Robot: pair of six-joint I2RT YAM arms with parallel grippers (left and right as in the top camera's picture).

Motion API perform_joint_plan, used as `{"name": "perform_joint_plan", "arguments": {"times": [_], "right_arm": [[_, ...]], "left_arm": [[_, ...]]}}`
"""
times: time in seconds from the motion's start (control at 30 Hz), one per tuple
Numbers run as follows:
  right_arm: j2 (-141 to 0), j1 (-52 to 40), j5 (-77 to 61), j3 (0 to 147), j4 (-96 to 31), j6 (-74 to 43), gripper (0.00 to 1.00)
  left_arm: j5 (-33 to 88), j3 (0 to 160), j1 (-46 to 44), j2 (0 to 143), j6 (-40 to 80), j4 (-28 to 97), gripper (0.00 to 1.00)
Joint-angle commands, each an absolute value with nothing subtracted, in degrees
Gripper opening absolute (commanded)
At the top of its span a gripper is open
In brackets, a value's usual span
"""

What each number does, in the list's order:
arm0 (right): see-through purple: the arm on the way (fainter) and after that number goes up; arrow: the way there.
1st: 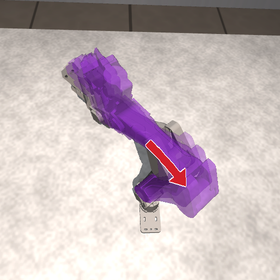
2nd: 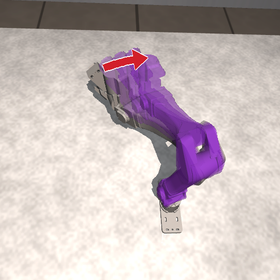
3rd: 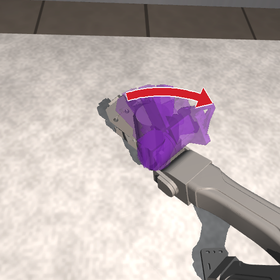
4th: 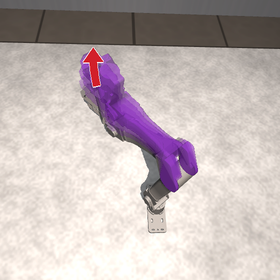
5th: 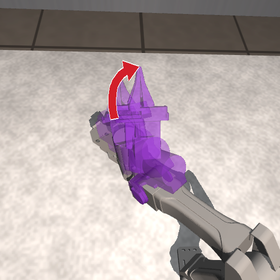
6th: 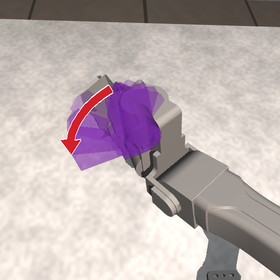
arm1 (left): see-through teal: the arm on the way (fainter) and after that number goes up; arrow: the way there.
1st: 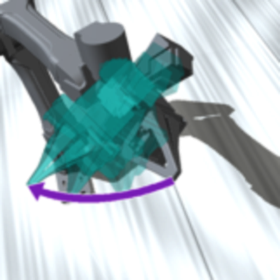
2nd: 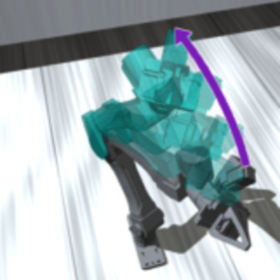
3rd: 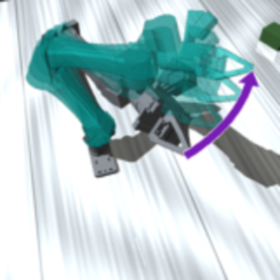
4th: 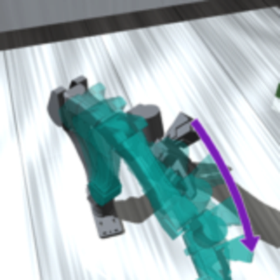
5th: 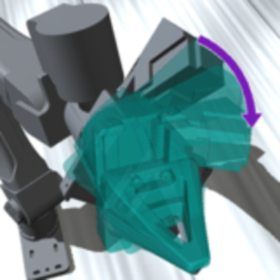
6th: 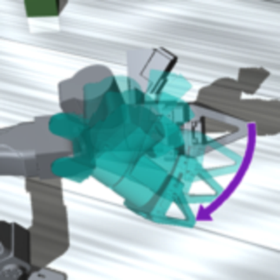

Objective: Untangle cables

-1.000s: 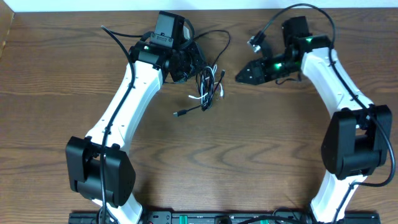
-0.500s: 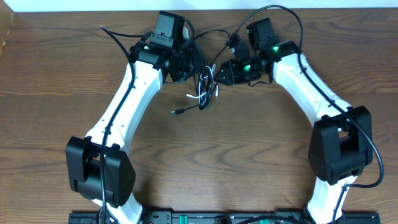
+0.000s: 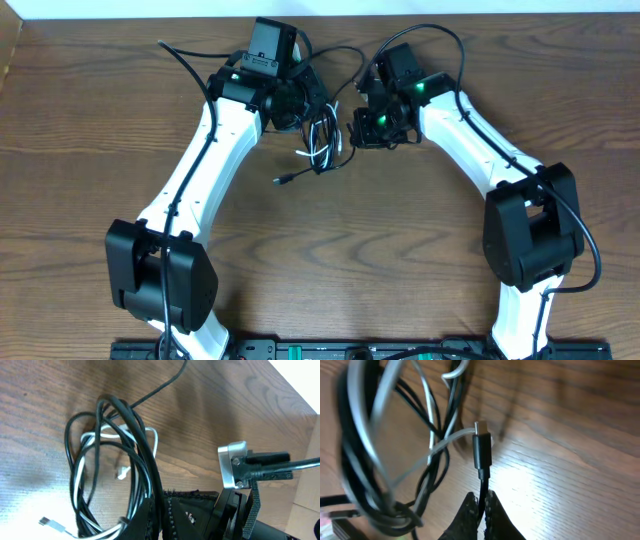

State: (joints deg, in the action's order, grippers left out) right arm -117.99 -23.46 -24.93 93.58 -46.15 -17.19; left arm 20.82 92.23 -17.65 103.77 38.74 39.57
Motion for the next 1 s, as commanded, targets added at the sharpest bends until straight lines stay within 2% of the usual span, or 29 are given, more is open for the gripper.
{"name": "perform_joint_plan", "arguments": {"times": [0.0,0.2,0.33,0.4,0.57,0.6,0.73,0.77,0.83,0.97], "right_arm": [[-118.3,-21.9,-23.5,93.6,-48.8,-13.3,0.01],[-118.3,-17.6,-22.4,93.6,-55.1,-6.3,0.01],[-118.3,-11.6,-19.9,93.6,-59.5,-3.7,0.01],[-118.3,-9.3,-21.8,93.6,-59.7,-3.2,0.01],[-118.3,-6.2,-38.1,93.6,-59.0,6.3,0.01],[-118.3,-6.3,-40.0,93.6,-58.5,7.3,0.04],[-118.3,-8.0,-50.8,93.6,-55.9,11.8,0.41],[-118.3,-9.0,-58.5,93.7,-53.0,12.9,0.54],[-118.3,-9.6,-64.8,93.7,-49.4,12.8,0.59],[-118.3,-10.8,-67.2,93.7,-43.3,6.3,0.59]], "left_arm": [[19.8,92.5,-15.4,102.8,36.9,38.9,0.08],[20.0,92.5,-11.7,99.8,35.4,38.9,0.07],[19.8,92.5,-9.1,97.3,32.8,38.9,0.08],[19.9,92.5,-8.4,97.1,32.8,38.9,0.07],[20.1,92.5,-9.0,97.1,32.8,39.7,0.07],[20.1,92.5,-9.3,97.1,32.9,39.7,0.08],[20.1,92.5,-11.4,97.1,33.3,39.7,0.07],[20.1,92.5,-13.4,97.1,33.3,39.7,0.07],[20.1,92.5,-15.0,97.1,33.3,39.7,0.07],[21.6,92.5,-16.4,97.1,33.3,39.5,0.08]]}}
